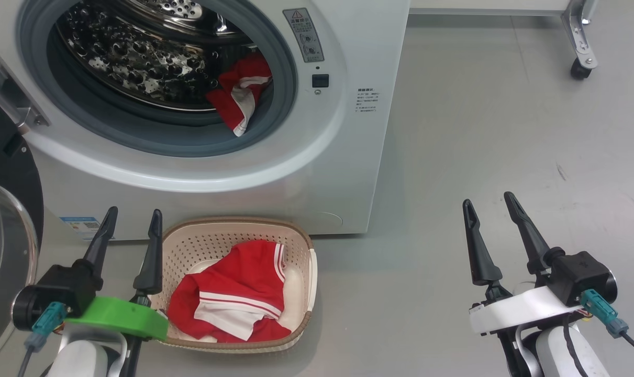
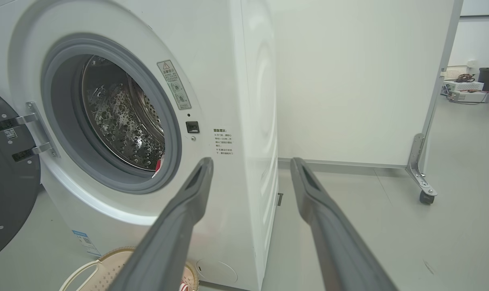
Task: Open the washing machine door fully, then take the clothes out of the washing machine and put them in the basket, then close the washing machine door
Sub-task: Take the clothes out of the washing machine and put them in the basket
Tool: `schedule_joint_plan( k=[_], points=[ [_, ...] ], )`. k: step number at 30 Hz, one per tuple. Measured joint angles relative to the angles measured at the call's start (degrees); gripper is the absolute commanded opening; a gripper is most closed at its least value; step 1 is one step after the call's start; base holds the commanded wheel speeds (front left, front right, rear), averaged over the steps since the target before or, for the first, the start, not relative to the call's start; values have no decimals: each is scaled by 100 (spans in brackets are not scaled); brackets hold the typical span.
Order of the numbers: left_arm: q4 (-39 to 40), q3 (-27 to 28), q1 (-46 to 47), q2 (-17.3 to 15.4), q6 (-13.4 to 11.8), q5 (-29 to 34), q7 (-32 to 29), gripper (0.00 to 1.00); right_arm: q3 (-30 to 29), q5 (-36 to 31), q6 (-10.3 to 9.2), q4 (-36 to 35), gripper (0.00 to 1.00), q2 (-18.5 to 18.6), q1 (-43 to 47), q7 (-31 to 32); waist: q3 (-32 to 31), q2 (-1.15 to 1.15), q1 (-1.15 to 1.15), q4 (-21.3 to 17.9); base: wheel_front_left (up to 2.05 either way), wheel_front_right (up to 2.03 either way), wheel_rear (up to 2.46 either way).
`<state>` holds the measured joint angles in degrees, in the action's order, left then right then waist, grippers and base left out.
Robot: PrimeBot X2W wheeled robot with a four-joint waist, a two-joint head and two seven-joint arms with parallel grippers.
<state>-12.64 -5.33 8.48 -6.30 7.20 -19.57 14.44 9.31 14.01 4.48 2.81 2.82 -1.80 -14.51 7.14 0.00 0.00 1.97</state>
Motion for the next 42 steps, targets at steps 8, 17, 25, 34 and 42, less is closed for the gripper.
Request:
schedule_joint_plan(
  k=[8,17,25,34,42],
  points=[
    [175,-40,-163,8,0,62,0,100,2,0,12,-29,100,-1,24,0,-6,0,0,-65,0,0,0],
    [244,-73,-285,10,0,98,0,100,4,1,16,-31,100,-2,64,0,12,0,0,-104,0,0,0],
    [271,-135,-347,16,0,103,0,100,3,1,30,-42,100,-2,66,0,17,0,0,-119,0,0,0],
    [301,-138,-399,22,0,103,0,100,-8,0,44,-44,100,-3,74,0,22,0,0,-119,0,0,0],
    [377,-23,-420,30,0,103,0,100,10,-2,52,-71,100,-5,75,0,116,0,0,-156,0,0,0]
  ],
)
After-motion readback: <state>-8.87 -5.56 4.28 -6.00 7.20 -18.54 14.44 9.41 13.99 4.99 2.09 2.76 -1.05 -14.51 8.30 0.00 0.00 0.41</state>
